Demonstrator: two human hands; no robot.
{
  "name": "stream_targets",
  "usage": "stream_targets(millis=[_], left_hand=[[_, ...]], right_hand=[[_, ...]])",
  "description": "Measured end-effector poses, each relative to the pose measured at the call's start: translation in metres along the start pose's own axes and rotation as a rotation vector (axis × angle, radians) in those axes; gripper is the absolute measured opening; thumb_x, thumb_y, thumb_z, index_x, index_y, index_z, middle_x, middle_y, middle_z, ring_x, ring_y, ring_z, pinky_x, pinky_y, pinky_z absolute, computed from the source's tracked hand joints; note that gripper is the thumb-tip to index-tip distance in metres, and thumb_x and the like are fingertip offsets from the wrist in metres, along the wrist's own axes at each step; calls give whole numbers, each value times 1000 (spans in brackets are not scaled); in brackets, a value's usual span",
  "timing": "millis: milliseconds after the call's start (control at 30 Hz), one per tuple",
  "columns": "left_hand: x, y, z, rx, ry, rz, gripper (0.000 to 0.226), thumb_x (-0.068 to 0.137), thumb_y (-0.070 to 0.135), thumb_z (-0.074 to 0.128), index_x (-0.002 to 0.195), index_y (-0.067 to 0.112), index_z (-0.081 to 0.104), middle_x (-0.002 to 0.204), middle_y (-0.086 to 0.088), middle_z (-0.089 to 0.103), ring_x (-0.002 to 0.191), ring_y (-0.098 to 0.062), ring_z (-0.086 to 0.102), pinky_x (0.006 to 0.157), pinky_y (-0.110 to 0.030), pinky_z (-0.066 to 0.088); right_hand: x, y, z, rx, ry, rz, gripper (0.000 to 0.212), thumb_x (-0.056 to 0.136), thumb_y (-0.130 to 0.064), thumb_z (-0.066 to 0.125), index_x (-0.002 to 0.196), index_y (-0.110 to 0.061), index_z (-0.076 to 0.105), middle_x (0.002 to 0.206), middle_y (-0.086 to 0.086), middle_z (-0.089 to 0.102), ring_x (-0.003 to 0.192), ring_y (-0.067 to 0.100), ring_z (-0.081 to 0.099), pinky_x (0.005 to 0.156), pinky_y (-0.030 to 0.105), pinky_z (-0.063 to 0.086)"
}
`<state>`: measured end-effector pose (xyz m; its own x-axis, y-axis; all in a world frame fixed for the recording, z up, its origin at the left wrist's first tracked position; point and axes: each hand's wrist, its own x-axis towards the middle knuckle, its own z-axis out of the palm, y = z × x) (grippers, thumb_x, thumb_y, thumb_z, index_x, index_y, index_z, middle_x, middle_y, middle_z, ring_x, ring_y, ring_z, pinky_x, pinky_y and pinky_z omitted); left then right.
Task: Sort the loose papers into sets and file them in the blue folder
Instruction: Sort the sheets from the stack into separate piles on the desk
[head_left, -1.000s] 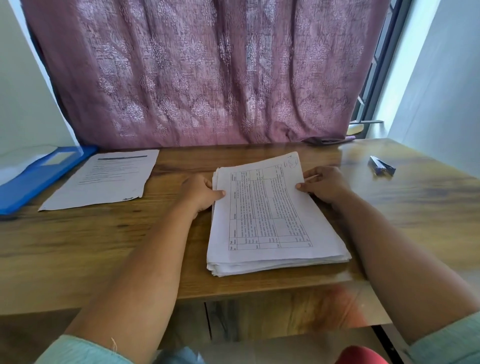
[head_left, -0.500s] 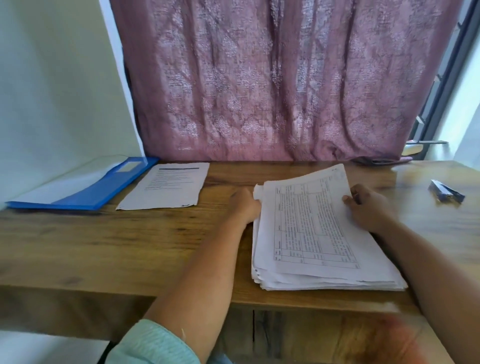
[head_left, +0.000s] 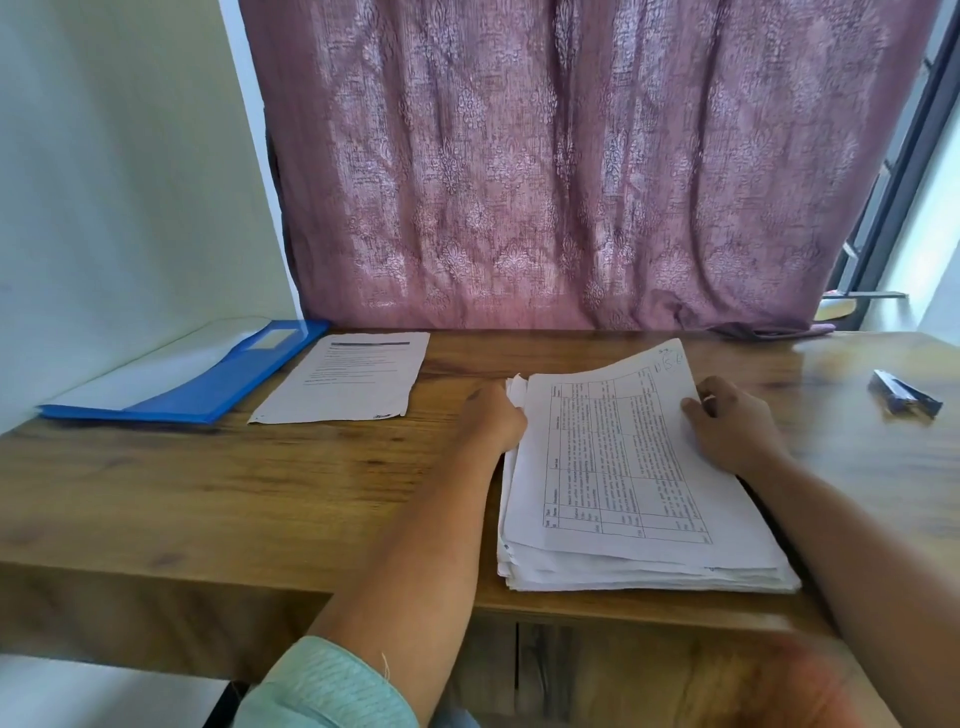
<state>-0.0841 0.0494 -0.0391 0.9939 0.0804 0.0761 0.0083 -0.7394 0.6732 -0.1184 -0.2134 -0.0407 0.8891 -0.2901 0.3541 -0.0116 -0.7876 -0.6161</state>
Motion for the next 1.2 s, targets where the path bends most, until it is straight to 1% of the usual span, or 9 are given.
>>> stream_targets(millis=[267, 567, 667, 733, 800, 933, 1000, 1100, 1200], left_hand=[[-5, -3, -9, 10, 4, -40, 44, 98, 16, 51, 140, 8, 42, 129, -9, 55, 80, -14, 52, 49, -19, 36], [-36, -23, -35, 225, -128, -30, 33, 96, 17, 55, 128, 7, 55, 118, -14, 61, 97, -27, 63, 53, -23, 37], [-43, -25, -47, 269, -118, -66, 41, 97, 30, 56, 127, 4, 57, 110, -14, 64, 96, -28, 63, 61, -27, 45], [-42, -24, -54, 242, -28, -53, 52, 97, 45, 52, 134, 9, 52, 129, -11, 59, 113, -29, 59, 84, -33, 49], [-37, -21, -56, 114, 28, -27, 61, 94, 58, 48, 136, 15, 49, 139, -7, 52, 124, -28, 51, 96, -39, 45], [-21, -6, -55, -241, -56, -47, 88, 77, 84, 42, 141, 23, 42, 144, -3, 47, 131, -29, 44, 105, -48, 38], [-11, 0, -56, -282, -43, -19, 108, 62, 95, 40, 148, 31, 27, 153, 0, 37, 136, -31, 39, 109, -54, 35], [8, 2, -58, -351, -129, 48, 88, 79, 56, 72, 149, 32, 24, 149, -2, 39, 129, -27, 47, 102, -45, 44], [25, -5, -53, -564, -98, 53, 59, 87, 3, 68, 134, 29, 42, 134, -7, 51, 113, -23, 55, 78, -29, 53]], right_hand=[[-8, -10, -2, 10, -57, -2, 19, 96, -24, 54, 108, -9, 59, 89, 7, 60, 82, 26, 52, 74, 28, 37], [-20, -15, -14, 131, -209, -7, 10, 84, -21, 64, 81, -14, 71, 81, -2, 72, 76, 16, 68, 71, 35, 55], [-14, -21, -16, 329, -84, 50, 16, 87, -16, 63, 71, -21, 63, 72, -5, 65, 68, 15, 61, 63, 27, 47], [-3, -21, -17, 497, -68, 165, 12, 92, -19, 61, 80, -19, 64, 80, 1, 69, 74, 21, 65, 70, 30, 53], [9, -25, -19, 605, -70, 264, 13, 95, -21, 58, 96, -11, 67, 95, 9, 72, 79, 25, 68, 75, 36, 57], [29, -42, -13, 695, -40, 376, 10, 97, -14, 55, 100, -7, 62, 86, 5, 67, 66, 17, 62, 44, 18, 49], [38, -52, -3, 787, -53, 444, 12, 95, -9, 54, 101, -2, 62, 90, 9, 68, 67, 20, 63, 54, 28, 56], [54, -53, 8, 929, -84, 502, 26, 94, -12, 59, 112, 6, 61, 97, 16, 69, 70, 25, 66, 68, 36, 57], [55, -59, 15, 1187, -242, 453, 54, 90, -23, 68, 133, 0, 46, 115, 25, 65, 77, 28, 72, 65, 43, 59]])
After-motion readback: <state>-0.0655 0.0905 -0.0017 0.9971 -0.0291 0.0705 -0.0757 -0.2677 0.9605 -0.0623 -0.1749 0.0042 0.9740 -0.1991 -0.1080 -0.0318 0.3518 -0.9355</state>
